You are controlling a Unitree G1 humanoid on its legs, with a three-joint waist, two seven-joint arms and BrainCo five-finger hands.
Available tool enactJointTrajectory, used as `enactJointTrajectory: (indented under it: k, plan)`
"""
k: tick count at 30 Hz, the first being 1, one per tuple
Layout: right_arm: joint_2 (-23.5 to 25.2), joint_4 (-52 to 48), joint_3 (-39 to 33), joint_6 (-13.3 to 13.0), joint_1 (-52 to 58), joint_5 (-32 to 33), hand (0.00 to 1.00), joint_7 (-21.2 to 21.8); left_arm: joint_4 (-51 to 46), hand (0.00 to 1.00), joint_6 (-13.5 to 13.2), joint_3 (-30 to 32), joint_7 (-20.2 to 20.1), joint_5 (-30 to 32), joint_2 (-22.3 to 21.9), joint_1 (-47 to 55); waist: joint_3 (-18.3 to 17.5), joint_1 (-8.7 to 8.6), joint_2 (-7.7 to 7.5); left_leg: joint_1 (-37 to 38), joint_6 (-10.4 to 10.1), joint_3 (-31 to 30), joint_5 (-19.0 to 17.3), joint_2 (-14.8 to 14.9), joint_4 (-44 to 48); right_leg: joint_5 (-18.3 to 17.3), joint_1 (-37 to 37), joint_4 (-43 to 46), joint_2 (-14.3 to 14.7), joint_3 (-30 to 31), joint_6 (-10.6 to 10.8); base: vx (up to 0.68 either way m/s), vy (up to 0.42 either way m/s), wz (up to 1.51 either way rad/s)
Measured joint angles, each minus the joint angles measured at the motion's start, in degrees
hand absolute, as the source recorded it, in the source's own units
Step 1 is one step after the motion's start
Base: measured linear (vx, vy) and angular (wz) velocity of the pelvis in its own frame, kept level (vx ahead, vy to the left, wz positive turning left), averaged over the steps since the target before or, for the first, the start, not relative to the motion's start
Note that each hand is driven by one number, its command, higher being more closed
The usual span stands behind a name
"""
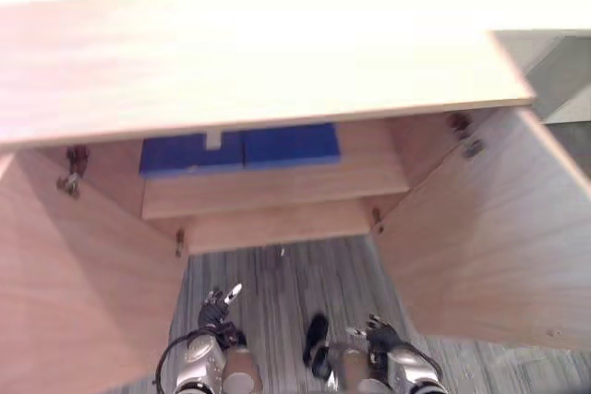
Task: Walk over to the cabinet, pick up the folder, carry it to the office cabinet, place the folder inside the office cabinet, then close the office cabinet door
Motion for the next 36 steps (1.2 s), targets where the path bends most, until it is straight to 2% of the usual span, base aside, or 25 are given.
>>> enactJointTrajectory:
  k: [1, 3, 4, 7, 8, 9, 13, 15, 23, 27, 28, 29, 30, 31, 32, 33, 34, 35, 36]
  plan:
    - [0.06, 0.12, -1.03, -0.03, 1.09, 0.66, 0.00, -0.50, -0.04, 0.00, -0.02, 0.15, 0.00, 0.94, -0.34, 0.58, -0.86, 0.21, -0.07, 0.35, 0.14, -1.18, -0.68, -0.21, 0.58, 0.07, 0.09, 0.07, 0.32, 1.19, -0.07, 0.00, 0.123, -0.86]
    - [0.03, 0.53, -3.07, -0.20, 4.21, 1.73, 0.00, -1.10, 0.60, 0.00, 0.00, 1.11, 0.02, 3.64, -2.19, 3.13, -4.04, 0.67, 0.26, 0.97, 0.07, -11.90, -4.40, -2.70, 1.83, 0.50, -0.63, -0.04, 2.05, 6.83, 0.14, -0.01, 0.159, -1.25]
    - [0.06, 0.57, -3.04, -0.34, 4.49, 2.09, 0.00, -1.04, 1.40, 0.00, 0.08, 1.24, 0.02, 3.75, -2.23, 3.61, -4.52, 0.64, 0.41, 1.88, 0.18, -13.59, -4.95, -3.16, 1.28, 0.82, -0.65, -0.17, 2.63, 8.40, 0.58, -0.03, 0.191, -1.38]
    - [0.56, 0.37, -3.18, -1.40, 6.69, 2.35, 0.00, -0.71, 5.07, 0.00, 0.05, 3.82, 0.01, 3.26, -2.64, 3.74, -8.24, -0.24, 0.76, 5.43, 1.28, -8.19, -5.80, -3.20, -2.77, 3.04, 0.30, -5.24, 3.69, 13.73, 1.38, -0.02, 0.202, -1.20]
    - [0.59, 0.23, -3.18, -1.41, 7.14, 2.66, 0.00, -0.52, 6.44, 0.00, 0.04, 3.73, -0.06, 3.35, -2.67, 3.54, -9.39, -0.50, 0.78, 6.07, 1.65, -5.52, -5.60, -3.70, -3.78, 5.79, 0.75, -8.48, 3.51, 15.58, 1.48, 0.04, 0.174, -1.07]
    - [0.59, 0.24, -3.20, -1.47, 7.15, 4.76, 0.00, -0.32, 7.60, 0.00, 0.05, 3.64, -0.12, 3.69, -2.63, 3.03, -9.38, -0.84, 0.77, 7.44, 1.69, -2.94, -5.37, -4.53, -4.95, 9.16, 1.67, -11.03, 2.98, 18.25, 1.64, 0.03, 0.177, -1.06]
    - [0.62, 0.41, -5.48, -2.40, 7.93, 13.64, 0.00, -0.56, 11.09, 0.00, 0.46, 1.93, -0.62, 3.98, -2.61, 2.08, -9.74, -2.00, 1.27, 10.76, 1.76, 2.28, -4.83, -5.62, -7.83, 12.79, 2.90, -14.97, 3.53, 23.00, 2.16, 0.05, 0.121, -0.73]
    - [0.70, 0.50, -5.74, -2.77, 8.53, 16.47, 0.00, -1.26, 11.37, 0.00, 0.85, 1.61, -0.77, 3.54, -2.61, 1.93, -9.60, -2.19, 1.29, 12.61, 1.77, 3.15, -4.83, -5.59, -8.87, 12.80, 3.35, -15.00, 4.20, 25.07, 2.16, 0.08, 0.048, -0.56]
    - [1.21, 0.20, -7.35, -3.25, 8.67, 16.87, 0.00, -2.91, 11.90, 0.00, 0.61, 0.16, -0.92, 3.80, -2.50, 1.65, -8.89, -2.19, 1.08, 14.78, 2.11, 4.74, -5.04, -6.09, -9.42, 12.46, 3.62, -15.35, 4.76, 28.50, 2.16, -0.01, 0.025, -0.22]
    - [1.53, -3.15, -6.94, -3.40, 7.85, 20.42, 0.00, -4.66, 11.12, 0.00, 0.44, 0.48, -0.91, 4.73, -2.30, 1.37, -6.76, -2.17, 1.03, 15.59, 2.47, 8.17, -5.35, -6.39, -9.24, 12.47, 3.18, -15.29, 4.87, 29.27, 2.14, -0.09, 0.011, -0.39]
    - [1.63, -4.08, -6.94, -3.40, 7.58, 21.19, 0.00, -4.91, 11.05, 0.00, 0.39, 0.55, -0.90, 4.79, -2.18, 1.33, -6.22, -2.17, 1.03, 15.65, 2.52, 9.13, -5.41, -6.40, -9.16, 12.47, 3.06, -15.03, 4.85, 29.16, 2.13, -0.08, -0.006, -0.62]
    - [1.73, -6.53, -7.10, -3.39, 6.66, 21.77, 0.00, -5.42, 10.40, 0.00, 0.24, 0.89, -0.88, 4.78, -2.07, 1.34, -5.42, -2.12, 1.28, 15.44, 2.64, 11.50, -5.47, -6.09, -9.06, 11.50, 1.49, -13.47, 4.65, 25.23, 0.84, -0.10, -0.008, -0.89]
    - [1.70, -9.57, -7.27, -3.62, 5.05, 22.72, 0.00, -6.25, 9.80, 0.00, 0.12, 1.27, -0.83, 4.74, -2.06, 1.34, -4.37, -1.47, 2.30, 15.62, 2.67, 14.23, -5.42, -4.90, -8.96, 7.86, -1.51, -8.78, 3.05, 15.53, -1.72, -0.10, 0.013, -1.03]
    - [1.71, -10.98, -7.32, -3.89, 4.23, 23.51, 0.00, -6.88, 9.81, 0.00, 0.05, 1.42, -0.81, 4.74, -1.98, 1.46, -4.18, -1.14, 2.62, 15.67, 2.61, 15.53, -5.38, -4.59, -8.76, 6.50, -3.70, -4.68, 1.33, 10.21, -1.91, -0.05, 0.062, -1.00]
    - [1.71, -14.05, -7.52, -4.15, 3.29, 23.80, 0.00, -7.71, 9.83, 0.00, -0.02, 1.71, -0.76, 4.75, -1.74, 1.57, -4.09, -1.08, 2.77, 15.90, 2.47, 16.86, -5.48, -4.53, -7.91, 3.73, -6.91, 5.67, -3.38, 1.16, -3.04, 0.05, 0.052, -0.55]
    - [1.56, -17.33, -7.65, -4.65, 3.27, 24.15, 0.00, -8.68, 9.61, 0.00, -0.03, 1.42, -0.73, 4.76, -1.52, 1.70, -4.09, -1.27, 2.10, 16.58, 2.06, 16.73, -6.02, -4.87, -6.05, 0.18, -7.32, 13.25, -7.49, -3.37, -3.86, 0.08, 0.028, -0.34]
    - [1.49, -18.99, -7.57, -4.87, 3.37, 24.36, 0.00, -9.07, 9.04, 0.00, 0.03, 1.17, -0.70, 4.76, -1.12, 1.76, -4.04, -1.53, 1.55, 16.28, 2.11, 16.45, -6.64, -5.41, -4.20, -0.08, -7.42, 14.79, -7.57, -4.38, -4.07, 0.08, -0.028, -0.40]
    - [1.31, -21.81, -6.78, -5.63, 2.02, 24.69, 0.00, -9.53, 9.04, 0.00, 0.05, 1.52, -0.63, 4.76, -0.51, 2.05, -3.91, -1.42, 1.09, 14.94, 4.96, 14.77, -7.58, -5.67, -1.49, 0.02, -6.94, 13.79, -6.94, -3.07, -4.09, 0.02, -0.026, -0.58]
    - [1.08, -22.64, -6.34, -6.28, 0.88, 24.63, 0.00, -9.72, 9.58, 0.00, 0.09, 1.58, -0.60, 4.73, -0.21, 1.87, -3.91, -1.25, 1.13, 14.71, 6.16, 12.46, -8.14, -7.07, -2.98, 0.71, -5.71, 10.66, -6.05, -1.87, -2.70, -0.07, -0.032, -1.13]
